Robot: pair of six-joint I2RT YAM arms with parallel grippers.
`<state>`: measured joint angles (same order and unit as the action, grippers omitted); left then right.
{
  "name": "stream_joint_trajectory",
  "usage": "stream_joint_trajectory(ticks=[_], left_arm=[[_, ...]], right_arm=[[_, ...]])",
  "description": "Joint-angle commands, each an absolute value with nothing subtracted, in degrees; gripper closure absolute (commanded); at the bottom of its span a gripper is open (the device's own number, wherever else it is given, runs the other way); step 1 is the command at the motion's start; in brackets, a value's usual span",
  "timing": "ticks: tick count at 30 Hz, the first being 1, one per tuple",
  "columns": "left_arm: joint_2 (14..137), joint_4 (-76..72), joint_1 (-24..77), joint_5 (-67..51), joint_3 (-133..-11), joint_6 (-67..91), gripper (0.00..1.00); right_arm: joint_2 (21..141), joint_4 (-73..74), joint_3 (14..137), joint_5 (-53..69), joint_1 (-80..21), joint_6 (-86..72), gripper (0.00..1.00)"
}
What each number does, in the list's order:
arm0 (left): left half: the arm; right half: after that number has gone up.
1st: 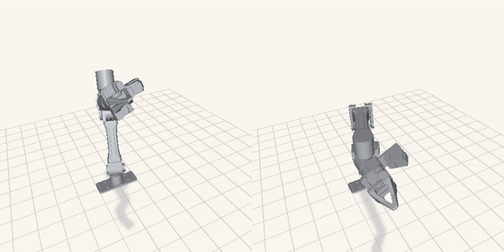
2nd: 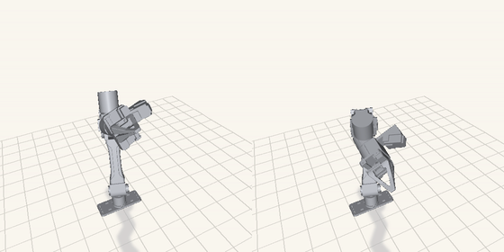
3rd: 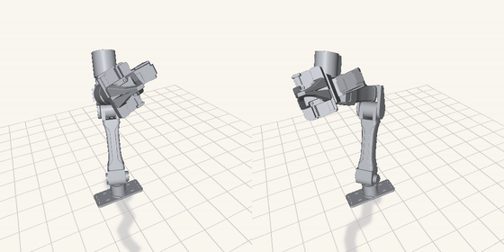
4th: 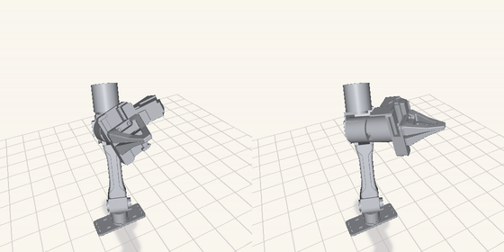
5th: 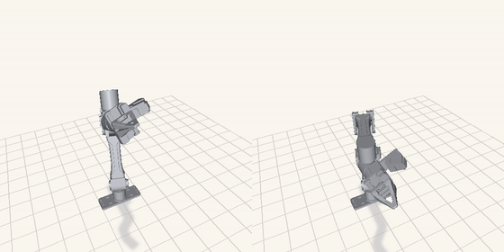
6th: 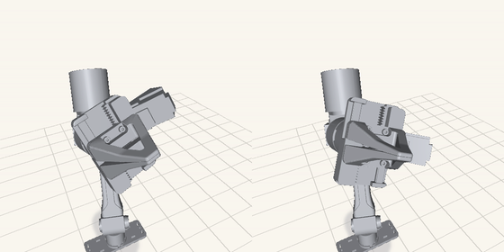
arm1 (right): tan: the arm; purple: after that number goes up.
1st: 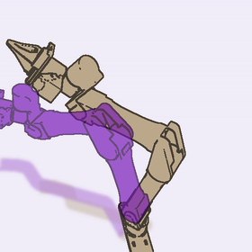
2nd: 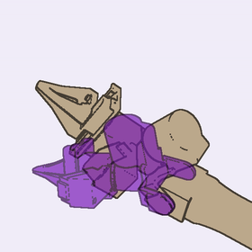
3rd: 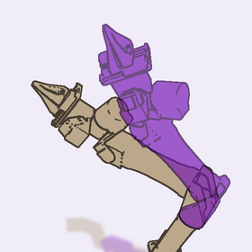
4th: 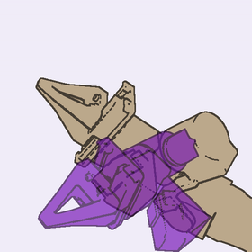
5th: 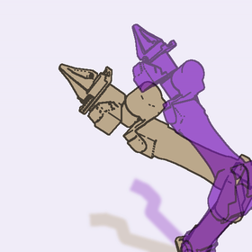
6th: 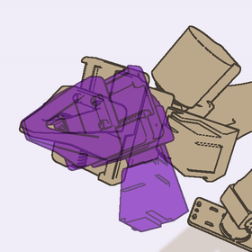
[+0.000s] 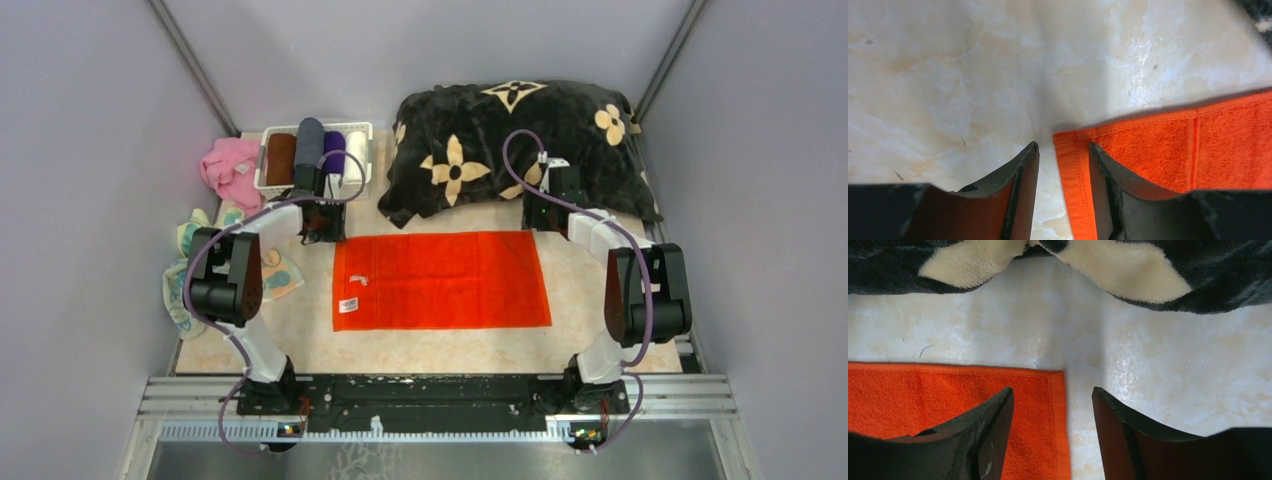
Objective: Roll the towels
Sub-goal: Flatten out the towel at the center of the board.
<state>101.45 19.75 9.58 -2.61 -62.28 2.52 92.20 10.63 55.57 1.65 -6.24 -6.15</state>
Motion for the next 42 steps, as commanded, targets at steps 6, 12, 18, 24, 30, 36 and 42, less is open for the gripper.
stream_joint_trajectory(ticks=[6,12,18,24,30,36,42], left_arm=[[105.99,24.96,9.6,-3.04,-65.24,-1.5,0.57],[110.3,26.69,11.58,0.17,-65.9,-1.91,0.63],[114.15,29.22,13.7,1.47,-66.21,-2.06,0.67],[116.7,30.62,15.29,1.43,-66.41,-2.01,0.86],[113.73,30.14,15.13,4.02,-65.92,-4.14,1.0],[112.43,29.98,15.12,5.11,-65.87,-5.13,1.0],[111.93,29.57,15.12,5.0,-65.95,-5.12,1.0]], right_arm=[[92.02,7.71,56.21,1.93,-6.02,-5.18,0.41],[92.34,7.31,56.16,0.43,-5.98,-3.3,0.41],[92.61,6.27,55.58,-0.31,-5.93,-0.6,0.42],[93.17,5.4,55.07,1.53,-6.0,1.72,0.44],[94.21,6.78,55.71,4.57,-5.99,4.14,0.5],[96.9,9.08,57.05,4.23,-6.02,5.51,0.58],[98.31,9.94,57.29,4.25,-6.18,6.13,0.64]])
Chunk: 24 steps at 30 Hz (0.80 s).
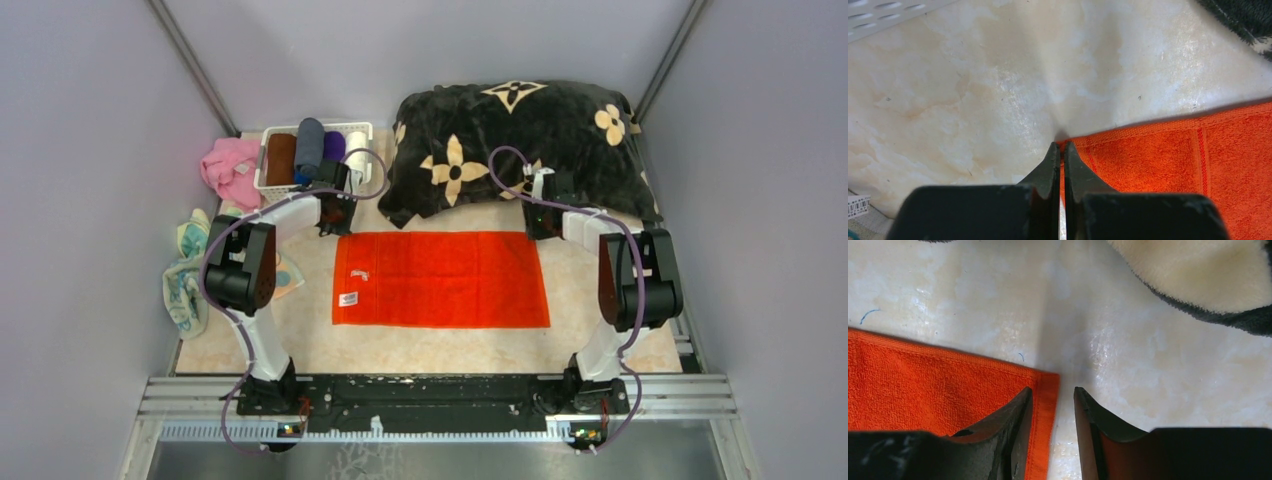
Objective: Roll the towels
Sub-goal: Flatten out the towel at the center of the board, then fold the towel at the center of the board.
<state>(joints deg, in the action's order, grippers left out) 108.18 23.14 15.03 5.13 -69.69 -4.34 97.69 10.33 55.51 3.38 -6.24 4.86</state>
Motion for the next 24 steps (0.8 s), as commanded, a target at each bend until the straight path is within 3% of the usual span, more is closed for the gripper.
stream_joint_trajectory(ticks=[1,11,15,20,24], left_arm=[[111.81,29.49,15.12,4.96,-65.92,-5.14,1.0],[111.43,29.09,15.12,4.56,-65.74,-5.19,1.0],[111.08,29.09,14.82,4.83,-65.82,-5.31,1.0],[109.38,28.29,13.32,4.14,-66.07,-5.1,1.0],[107.21,27.19,11.88,2.23,-67.25,-4.44,1.0]], right_arm=[[98.53,10.05,57.12,4.25,-6.35,6.22,0.64],[104.13,11.72,57.69,1.34,-8.02,7.86,0.65],[105.82,13.15,58.84,-0.13,-8.03,8.58,0.74],[105.8,14.01,59.96,-1.63,-8.04,8.87,0.99],[104.09,14.17,61.08,-2.87,-7.63,8.36,1.0]])
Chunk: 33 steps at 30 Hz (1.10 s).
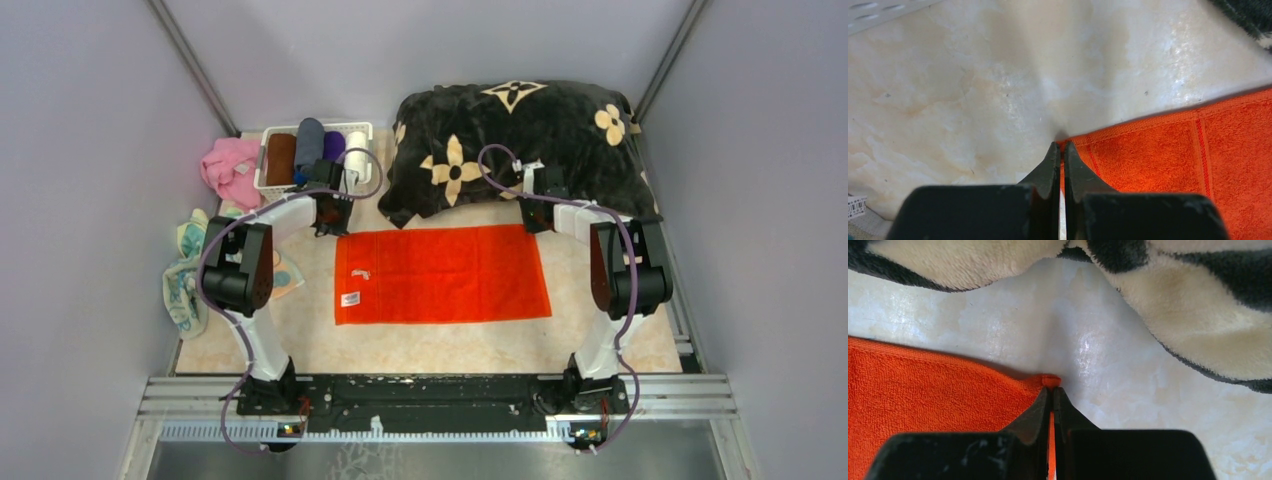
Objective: Roll the towels
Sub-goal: Fold the towel at the center of the board.
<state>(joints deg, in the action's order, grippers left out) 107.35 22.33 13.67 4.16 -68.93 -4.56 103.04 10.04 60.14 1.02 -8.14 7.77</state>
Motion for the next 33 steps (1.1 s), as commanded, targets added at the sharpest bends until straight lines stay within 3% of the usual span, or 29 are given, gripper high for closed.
stream_joint_trajectory(ticks=[1,15,33], left_arm=[[106.65,26.62,11.68,1.6,-67.66,-4.28,1.0],[99.06,21.41,10.06,-1.3,-70.58,-5.78,1.0],[81.25,21.27,10.02,-4.48,-55.81,1.08,1.0]], right_arm=[[103.31,13.89,61.3,-2.94,-7.47,8.21,1.0],[95.52,13.48,66.43,-4.05,-6.93,7.9,1.0],[75.69,7.74,47.69,-6.63,-6.86,-3.05,1.0]])
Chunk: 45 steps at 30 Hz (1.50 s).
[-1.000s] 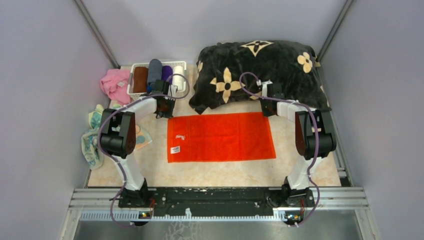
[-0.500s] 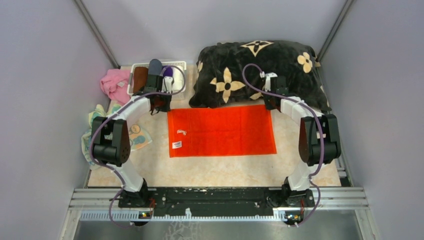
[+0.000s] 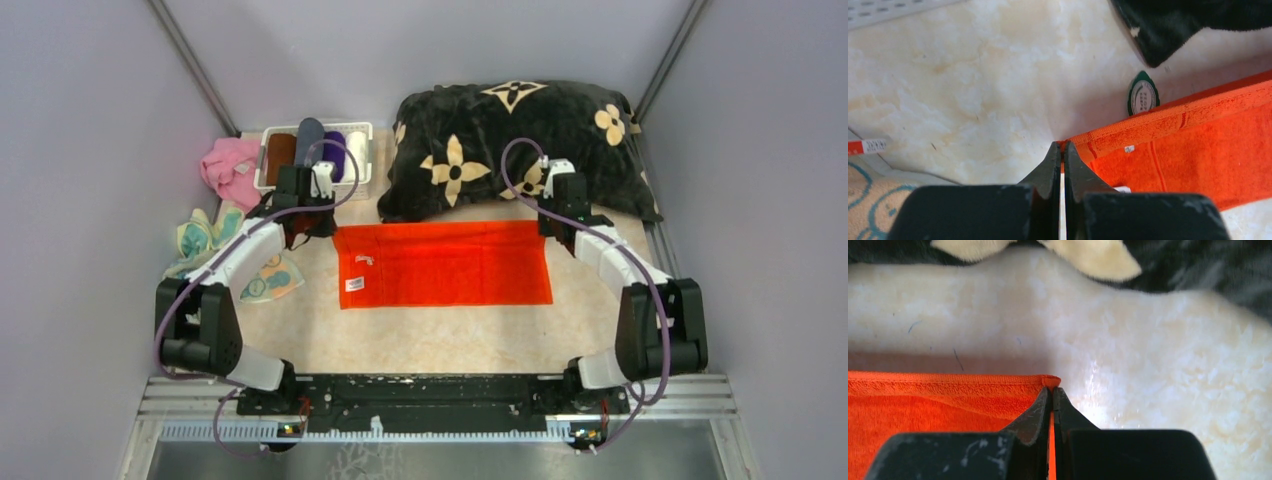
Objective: Roll the towels
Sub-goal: Fold the towel at the center of the board.
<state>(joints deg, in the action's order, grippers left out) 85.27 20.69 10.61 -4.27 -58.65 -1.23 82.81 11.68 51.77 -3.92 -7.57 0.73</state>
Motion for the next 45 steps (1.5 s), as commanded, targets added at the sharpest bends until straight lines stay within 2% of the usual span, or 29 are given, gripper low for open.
stream_joint_trajectory(ticks=[1,10,14,23,34,42,45], left_arm=[[80.07,21.86,10.02,-4.27,-55.14,1.46,1.0],[71.63,24.26,10.02,-4.1,-47.6,8.84,1.0],[67.37,20.17,10.05,-4.9,-41.01,14.39,1.0],[61.47,13.5,10.02,-4.16,-31.07,24.0,1.0],[60.56,9.5,10.02,-5.47,-24.6,29.36,1.0],[58.38,8.59,10.01,-4.54,-21.74,31.79,0.99],[57.9,8.18,9.98,-4.91,-20.74,32.99,0.95]], right_arm=[[73.9,6.98,46.01,-6.3,-6.89,-3.96,1.0],[59.36,7.64,36.42,-6.68,-6.9,-9.36,1.0],[54.18,7.83,32.52,-5.29,-6.85,-13.7,1.0],[48.35,9.04,25.22,-5.31,-6.72,-24.28,1.0],[40.09,12.51,18.06,-12.44,-6.77,-38.79,1.0],[36.8,14.58,14.2,-12.04,-6.77,-43.77,1.0],[36.46,16.57,13.91,-12.89,-6.72,-45.68,0.94]])
